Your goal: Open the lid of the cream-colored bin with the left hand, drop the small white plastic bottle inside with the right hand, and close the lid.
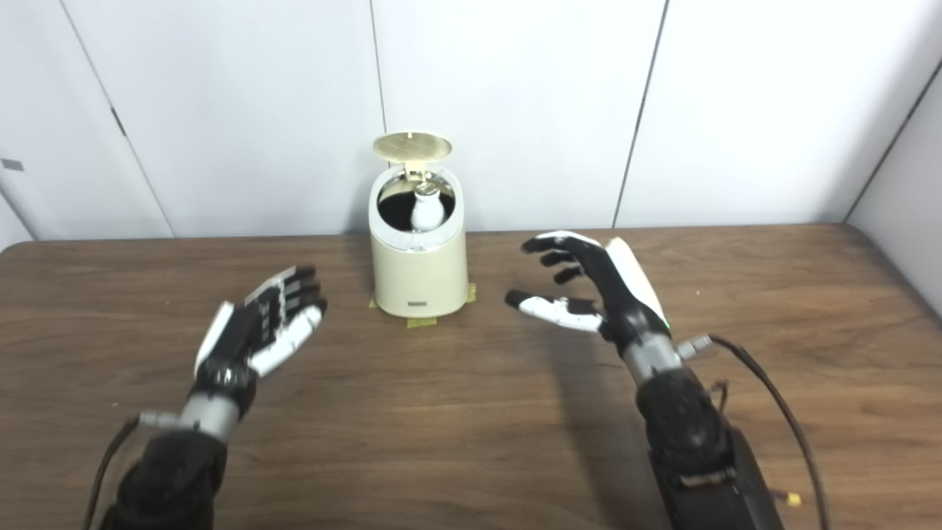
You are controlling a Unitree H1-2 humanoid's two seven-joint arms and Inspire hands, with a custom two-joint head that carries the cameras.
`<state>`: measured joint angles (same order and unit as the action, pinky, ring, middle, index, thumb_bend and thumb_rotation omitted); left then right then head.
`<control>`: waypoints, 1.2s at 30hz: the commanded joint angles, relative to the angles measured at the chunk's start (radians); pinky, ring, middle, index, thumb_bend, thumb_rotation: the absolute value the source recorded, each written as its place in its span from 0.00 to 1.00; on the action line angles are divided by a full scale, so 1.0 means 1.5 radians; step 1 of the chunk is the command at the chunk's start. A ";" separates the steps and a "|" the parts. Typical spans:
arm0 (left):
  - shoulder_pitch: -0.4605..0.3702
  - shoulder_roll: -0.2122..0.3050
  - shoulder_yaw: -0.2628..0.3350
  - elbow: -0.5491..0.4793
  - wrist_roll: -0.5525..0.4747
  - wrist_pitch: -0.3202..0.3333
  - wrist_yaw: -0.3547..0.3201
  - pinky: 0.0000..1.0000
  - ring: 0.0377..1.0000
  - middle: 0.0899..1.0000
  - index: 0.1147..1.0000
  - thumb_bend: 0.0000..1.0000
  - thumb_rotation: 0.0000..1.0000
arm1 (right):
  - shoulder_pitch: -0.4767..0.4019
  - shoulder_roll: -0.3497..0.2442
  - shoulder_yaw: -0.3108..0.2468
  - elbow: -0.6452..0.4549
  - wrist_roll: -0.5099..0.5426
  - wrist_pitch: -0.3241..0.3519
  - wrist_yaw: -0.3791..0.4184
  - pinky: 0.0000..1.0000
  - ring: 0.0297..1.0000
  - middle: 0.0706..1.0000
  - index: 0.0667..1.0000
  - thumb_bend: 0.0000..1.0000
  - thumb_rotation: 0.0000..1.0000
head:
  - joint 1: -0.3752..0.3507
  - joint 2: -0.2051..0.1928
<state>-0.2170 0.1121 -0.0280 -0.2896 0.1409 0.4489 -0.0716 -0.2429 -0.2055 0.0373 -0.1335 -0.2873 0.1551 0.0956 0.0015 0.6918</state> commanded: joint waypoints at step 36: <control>-0.388 0.043 -0.062 0.299 0.056 -0.092 -0.020 0.82 0.90 0.92 0.92 0.49 0.58 | 0.198 0.155 -0.087 0.070 0.198 -0.244 -0.103 0.84 0.87 0.85 0.87 0.58 1.00 | 0.037 -0.098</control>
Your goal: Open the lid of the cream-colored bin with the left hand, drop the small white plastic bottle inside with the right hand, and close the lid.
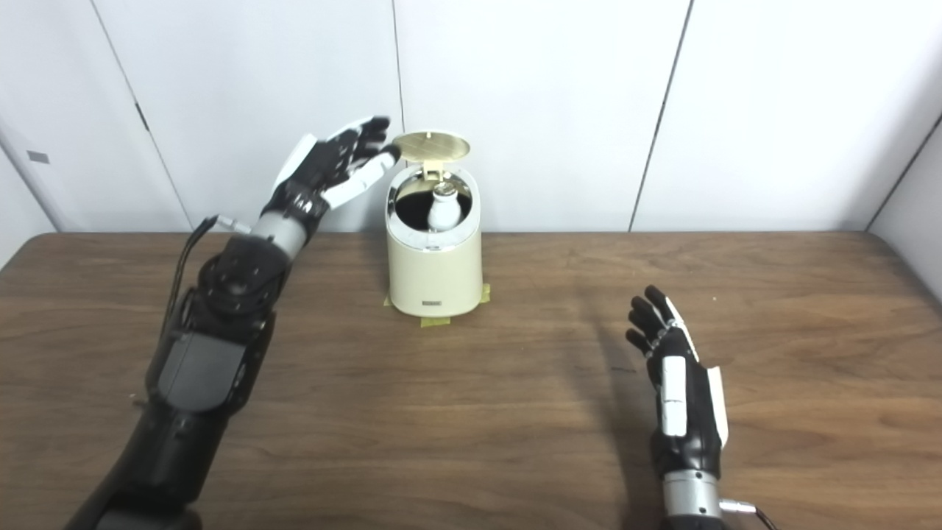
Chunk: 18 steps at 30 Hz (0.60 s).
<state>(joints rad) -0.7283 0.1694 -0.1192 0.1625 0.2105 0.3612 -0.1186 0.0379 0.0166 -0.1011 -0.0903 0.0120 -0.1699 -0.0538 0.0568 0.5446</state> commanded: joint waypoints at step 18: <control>-0.098 0.018 -0.053 0.046 0.092 -0.066 0.008 0.80 0.85 0.85 0.87 0.46 0.59 | 0.015 0.000 0.005 0.061 0.002 -0.040 -0.001 0.78 0.83 0.81 0.85 0.51 0.98 | -0.001 -0.010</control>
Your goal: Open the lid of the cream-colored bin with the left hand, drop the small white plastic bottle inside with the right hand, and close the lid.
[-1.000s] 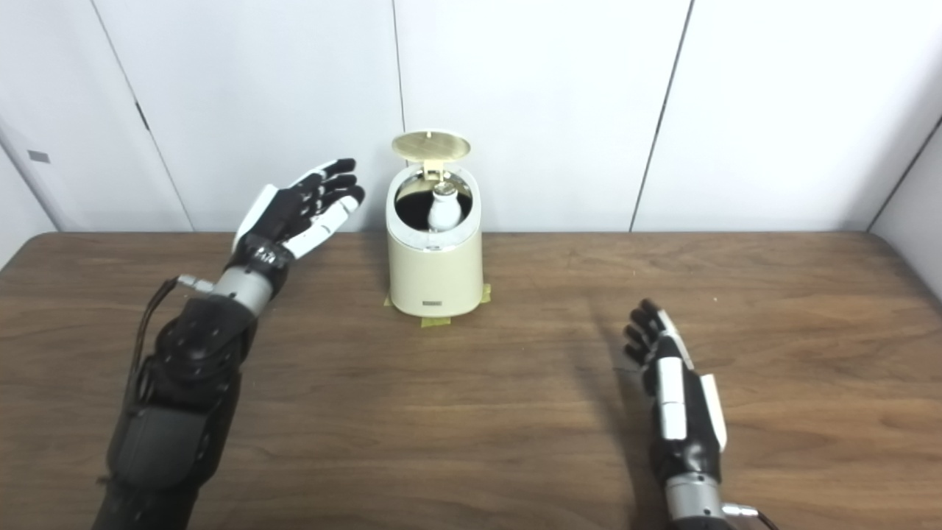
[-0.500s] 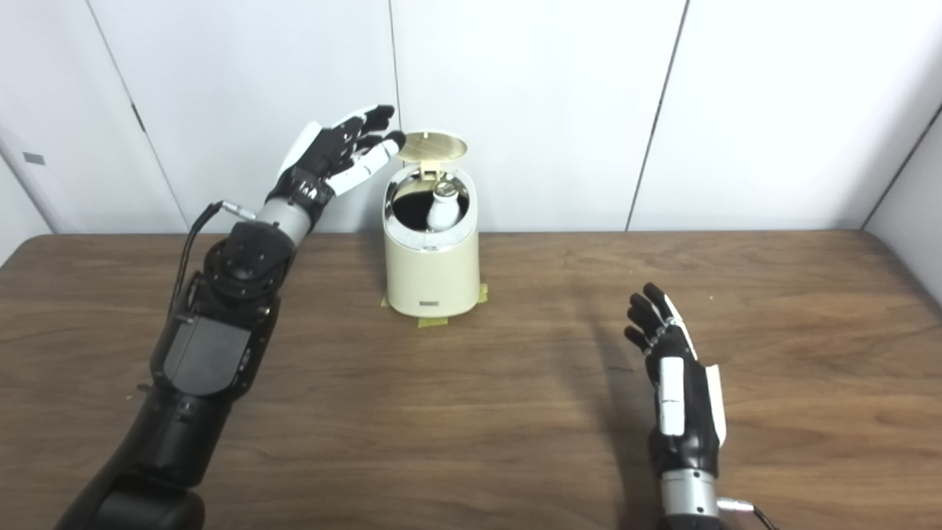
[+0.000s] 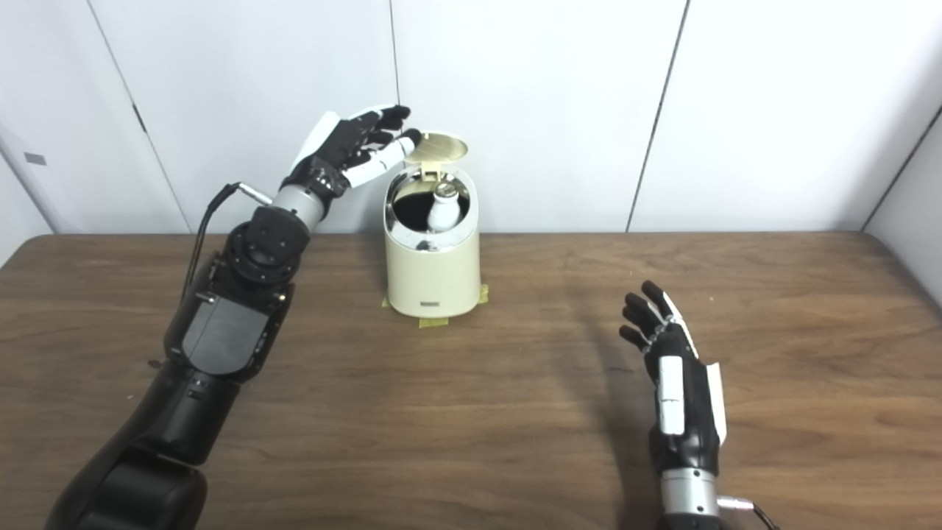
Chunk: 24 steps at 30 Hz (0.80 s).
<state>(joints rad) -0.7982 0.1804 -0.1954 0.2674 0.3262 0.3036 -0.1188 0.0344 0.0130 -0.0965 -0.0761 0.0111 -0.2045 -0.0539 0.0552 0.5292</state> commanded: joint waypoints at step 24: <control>-0.065 0.106 -0.173 -0.123 0.293 -0.042 -0.127 0.76 0.82 0.79 0.75 0.56 0.65 | 0.030 -0.011 0.009 -0.083 0.033 0.189 0.020 0.80 0.86 0.86 0.90 0.51 0.90 | -0.003 0.018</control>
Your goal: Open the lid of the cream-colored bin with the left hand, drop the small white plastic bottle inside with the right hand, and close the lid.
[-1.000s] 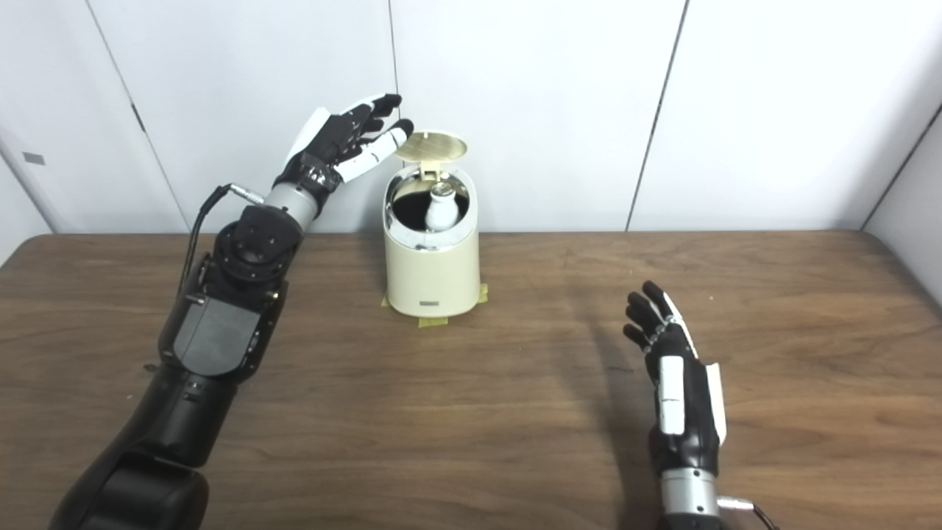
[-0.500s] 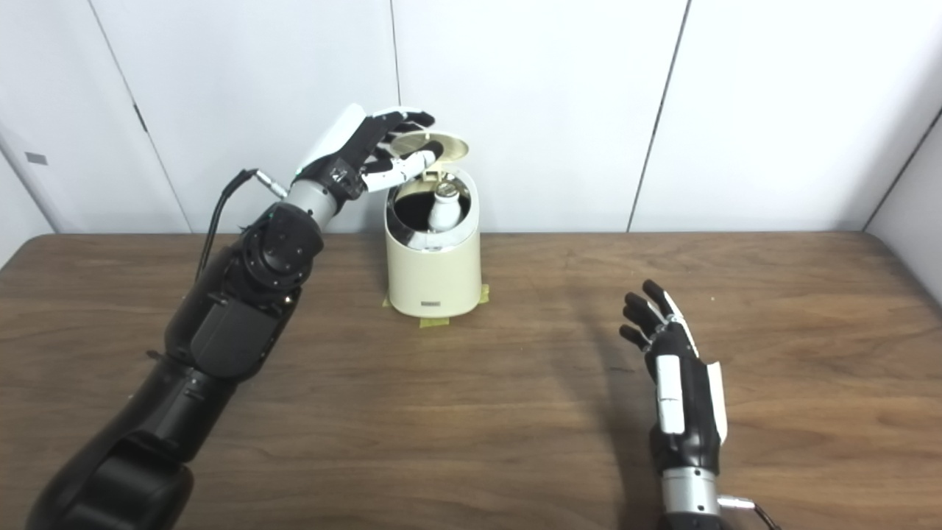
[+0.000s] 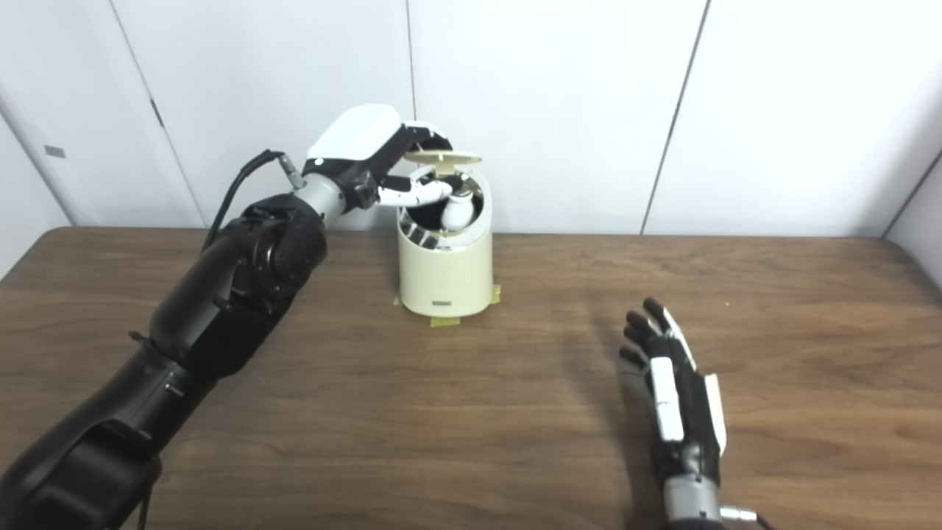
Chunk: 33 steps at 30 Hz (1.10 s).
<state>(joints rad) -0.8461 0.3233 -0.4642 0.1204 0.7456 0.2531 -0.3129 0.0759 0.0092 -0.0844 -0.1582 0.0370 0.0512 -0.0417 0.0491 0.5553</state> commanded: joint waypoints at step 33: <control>0.064 0.008 -0.004 -0.063 0.093 -0.070 -0.042 0.79 0.80 0.78 0.74 0.56 0.69 | -0.005 -0.050 -0.012 -0.168 0.099 0.237 0.051 0.91 0.96 0.96 0.96 0.50 0.92 | 0.000 0.029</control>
<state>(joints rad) -0.7313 0.3314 -0.4767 0.0489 0.8773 0.1641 -0.3772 0.0911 -0.0596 -0.1030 -0.3814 0.1883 0.4393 0.0360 0.0491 0.5967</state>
